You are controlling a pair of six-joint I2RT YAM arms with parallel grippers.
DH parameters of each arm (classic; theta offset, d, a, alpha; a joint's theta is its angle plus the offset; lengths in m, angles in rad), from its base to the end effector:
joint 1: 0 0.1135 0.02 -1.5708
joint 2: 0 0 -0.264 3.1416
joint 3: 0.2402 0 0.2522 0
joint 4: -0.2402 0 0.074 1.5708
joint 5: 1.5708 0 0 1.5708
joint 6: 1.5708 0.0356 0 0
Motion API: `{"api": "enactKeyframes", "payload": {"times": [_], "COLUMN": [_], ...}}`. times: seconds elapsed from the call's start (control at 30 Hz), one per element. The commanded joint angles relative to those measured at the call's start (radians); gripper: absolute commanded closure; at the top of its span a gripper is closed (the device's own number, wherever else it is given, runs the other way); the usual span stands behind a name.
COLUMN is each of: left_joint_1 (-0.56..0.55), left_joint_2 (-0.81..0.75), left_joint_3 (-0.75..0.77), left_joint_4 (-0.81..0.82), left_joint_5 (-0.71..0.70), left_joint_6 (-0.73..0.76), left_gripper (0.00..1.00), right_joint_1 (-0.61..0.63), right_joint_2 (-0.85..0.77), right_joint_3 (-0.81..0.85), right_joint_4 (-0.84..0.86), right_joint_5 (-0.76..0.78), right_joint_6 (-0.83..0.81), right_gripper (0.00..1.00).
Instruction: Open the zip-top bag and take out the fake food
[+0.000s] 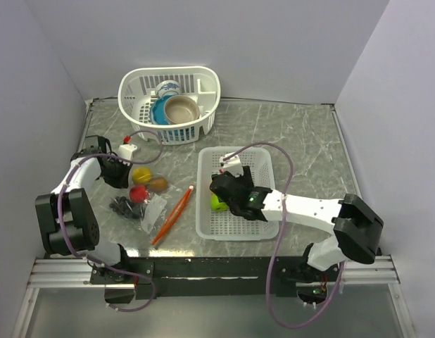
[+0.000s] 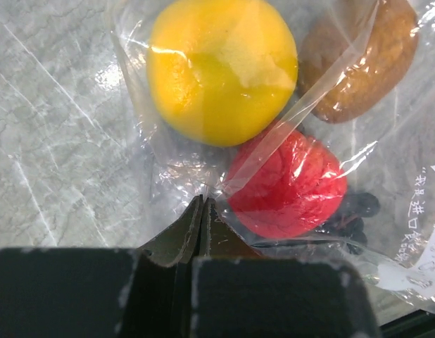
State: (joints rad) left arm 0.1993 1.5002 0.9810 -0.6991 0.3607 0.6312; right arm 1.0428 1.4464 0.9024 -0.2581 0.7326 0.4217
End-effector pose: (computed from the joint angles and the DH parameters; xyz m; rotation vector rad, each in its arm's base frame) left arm 0.2778 0.0433 0.2067 0.6558 2.5855 -0.2532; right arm 0.1706 0.2452 0.2278 -0.3330 2.1086 -0.0314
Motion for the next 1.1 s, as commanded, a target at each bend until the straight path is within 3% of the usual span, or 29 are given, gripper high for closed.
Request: {"api": "enactKeyframes", "payload": {"times": [0.0, 0.07, 0.13, 0.23, 0.37, 0.57, 0.73, 1.07], "left_joint_1": [-0.004, -0.006, -0.012, -0.018, -0.020, -0.029, -0.031, -0.035], "left_joint_2": [-0.037, -0.031, -0.011, 0.023, 0.060, 0.089, 0.083, 0.063], "left_joint_3": [-0.024, -0.053, -0.091, -0.120, -0.136, -0.134, -0.127, -0.127], "left_joint_4": [0.047, 0.103, 0.150, 0.210, 0.257, 0.268, 0.257, 0.231], "left_joint_5": [-0.032, -0.072, -0.146, -0.207, -0.242, -0.255, -0.256, -0.233], "left_joint_6": [-0.008, -0.002, 0.008, 0.024, 0.030, 0.027, 0.032, 0.035], "left_gripper": [0.99, 0.99, 0.99, 0.99, 0.99, 0.99, 0.99, 0.99], "right_joint_1": [0.037, 0.065, 0.115, 0.201, 0.295, 0.316, 0.313, 0.261], "right_joint_2": [-0.032, -0.053, -0.070, -0.072, 0.012, 0.245, 0.422, 0.592], "right_joint_3": [0.069, 0.093, 0.118, 0.118, 0.159, 0.251, 0.375, 0.527], "right_joint_4": [-0.012, -0.001, 0.016, 0.172, 0.302, 0.384, 0.422, 0.401], "right_joint_5": [0.200, 0.221, 0.247, 0.200, 0.027, -0.107, -0.176, -0.258], "right_joint_6": [0.023, 0.008, -0.014, -0.139, -0.185, -0.207, -0.244, -0.252], "right_gripper": [0.10, 0.00, 0.00, 0.00, 0.12, 0.36, 0.40, 0.35]}}
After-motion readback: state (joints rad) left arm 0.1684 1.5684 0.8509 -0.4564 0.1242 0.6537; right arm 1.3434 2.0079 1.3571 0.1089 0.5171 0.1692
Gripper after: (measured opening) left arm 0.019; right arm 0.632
